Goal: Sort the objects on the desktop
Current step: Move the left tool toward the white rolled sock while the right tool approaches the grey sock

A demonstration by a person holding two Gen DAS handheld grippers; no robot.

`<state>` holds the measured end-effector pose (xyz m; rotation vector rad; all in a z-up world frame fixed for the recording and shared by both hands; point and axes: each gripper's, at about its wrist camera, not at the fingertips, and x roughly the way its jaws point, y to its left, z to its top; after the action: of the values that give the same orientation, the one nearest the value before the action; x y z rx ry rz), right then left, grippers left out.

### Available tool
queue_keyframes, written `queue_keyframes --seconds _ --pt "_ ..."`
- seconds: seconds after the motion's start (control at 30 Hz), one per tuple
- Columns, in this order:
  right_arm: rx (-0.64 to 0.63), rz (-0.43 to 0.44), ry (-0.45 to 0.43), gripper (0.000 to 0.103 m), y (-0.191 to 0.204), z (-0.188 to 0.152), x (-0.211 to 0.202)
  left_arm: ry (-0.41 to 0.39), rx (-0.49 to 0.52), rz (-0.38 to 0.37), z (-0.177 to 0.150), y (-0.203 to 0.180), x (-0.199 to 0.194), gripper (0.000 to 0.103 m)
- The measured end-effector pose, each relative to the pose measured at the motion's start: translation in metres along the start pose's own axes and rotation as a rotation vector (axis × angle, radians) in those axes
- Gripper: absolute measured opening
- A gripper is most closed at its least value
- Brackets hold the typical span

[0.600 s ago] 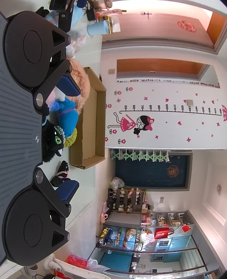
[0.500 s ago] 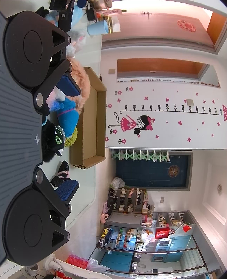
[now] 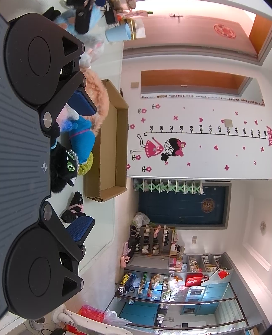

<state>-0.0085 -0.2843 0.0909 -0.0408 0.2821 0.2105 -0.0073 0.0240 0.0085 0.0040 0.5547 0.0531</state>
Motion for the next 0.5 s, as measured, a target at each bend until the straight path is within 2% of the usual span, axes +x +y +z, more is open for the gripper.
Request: queue_keyframes --seconds 0.13,0.33,0.4,0.5 --pt "0.022 -0.001 0.008 0.103 -0.008 0.001 0.002 0.003 -0.017 0.122 0.007 0.036 -0.017 0.102" --pt "0.05 0.021 0.0 0.103 -0.014 0.004 -0.004 0.149 -0.085 0.245 0.005 0.083 -0.002 0.102" --pt "0.039 0.022 -0.008 0.103 -0.013 0.003 -0.007 0.2 -0.087 0.264 0.002 0.09 0.011 0.102" --pt "0.021 0.021 -0.006 0.103 -0.015 0.001 -0.009 0.266 -0.101 0.245 -0.003 0.098 0.025 0.102"
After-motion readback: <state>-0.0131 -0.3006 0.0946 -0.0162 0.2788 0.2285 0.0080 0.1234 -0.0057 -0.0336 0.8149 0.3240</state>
